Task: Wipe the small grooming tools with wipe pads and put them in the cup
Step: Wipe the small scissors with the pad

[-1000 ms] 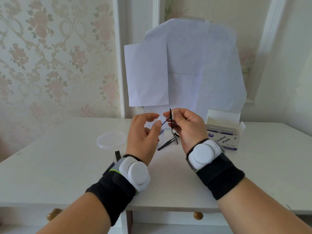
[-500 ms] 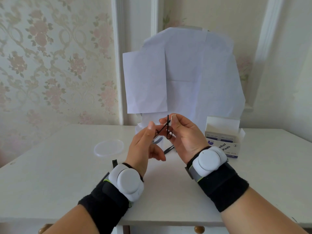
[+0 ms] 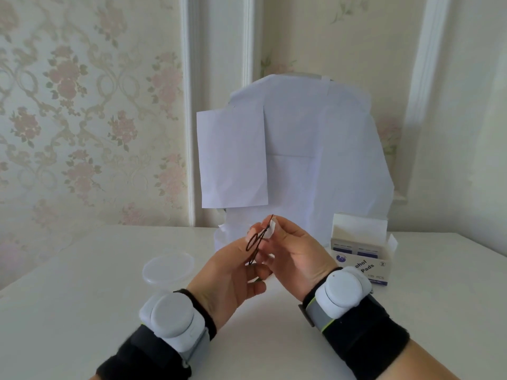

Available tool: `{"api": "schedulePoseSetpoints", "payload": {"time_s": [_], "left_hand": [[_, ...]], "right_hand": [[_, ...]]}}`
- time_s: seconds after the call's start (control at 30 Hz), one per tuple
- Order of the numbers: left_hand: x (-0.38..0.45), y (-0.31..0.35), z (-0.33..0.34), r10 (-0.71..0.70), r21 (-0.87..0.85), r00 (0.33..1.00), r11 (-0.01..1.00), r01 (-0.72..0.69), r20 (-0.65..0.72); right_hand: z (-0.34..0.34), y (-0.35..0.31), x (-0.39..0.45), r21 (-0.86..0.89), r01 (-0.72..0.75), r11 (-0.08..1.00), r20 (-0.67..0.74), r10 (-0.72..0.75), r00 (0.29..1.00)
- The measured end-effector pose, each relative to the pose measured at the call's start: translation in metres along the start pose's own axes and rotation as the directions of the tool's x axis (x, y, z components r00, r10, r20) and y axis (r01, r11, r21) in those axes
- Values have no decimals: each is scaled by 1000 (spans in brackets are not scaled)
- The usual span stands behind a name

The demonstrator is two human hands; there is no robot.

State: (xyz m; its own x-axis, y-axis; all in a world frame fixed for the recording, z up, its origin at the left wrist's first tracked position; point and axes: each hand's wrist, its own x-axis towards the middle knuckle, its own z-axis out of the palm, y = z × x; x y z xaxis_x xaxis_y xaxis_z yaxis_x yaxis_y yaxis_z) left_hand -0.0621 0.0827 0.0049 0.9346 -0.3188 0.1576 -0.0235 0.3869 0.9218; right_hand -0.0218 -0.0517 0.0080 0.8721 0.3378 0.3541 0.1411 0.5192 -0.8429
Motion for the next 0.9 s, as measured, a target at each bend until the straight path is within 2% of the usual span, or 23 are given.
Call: {"api": "schedulePoseSetpoints", "payload": {"time_s": [0.13,0.27,0.5,0.6,0.73,0.9], "left_hand": [[0,-1,-7,-21,-58,994,998,27,107],[0,2,-7,28,-129,997,992,-17,78],[1,-2,-5,107,-51,992,993,-111,-69],[2,-1,-6,172,-6,966,984,-176,-194],[3,-2,-7,265,89,912,964,-250,-312],[5,-6,-8,336,250,876,933,-259,-345]], "right_hand": [[3,-2,-2,-34,-52,998,57,53,997],[3,-2,-2,-95,-2,996,30,5,1000],[2,-5,-2,-146,50,988,-141,-71,987],[-1,-7,0,-110,43,993,-225,-67,972],[1,-7,-2,-165,43,985,-225,-80,971],[5,-3,-2,-297,69,952,-220,-139,966]]}}
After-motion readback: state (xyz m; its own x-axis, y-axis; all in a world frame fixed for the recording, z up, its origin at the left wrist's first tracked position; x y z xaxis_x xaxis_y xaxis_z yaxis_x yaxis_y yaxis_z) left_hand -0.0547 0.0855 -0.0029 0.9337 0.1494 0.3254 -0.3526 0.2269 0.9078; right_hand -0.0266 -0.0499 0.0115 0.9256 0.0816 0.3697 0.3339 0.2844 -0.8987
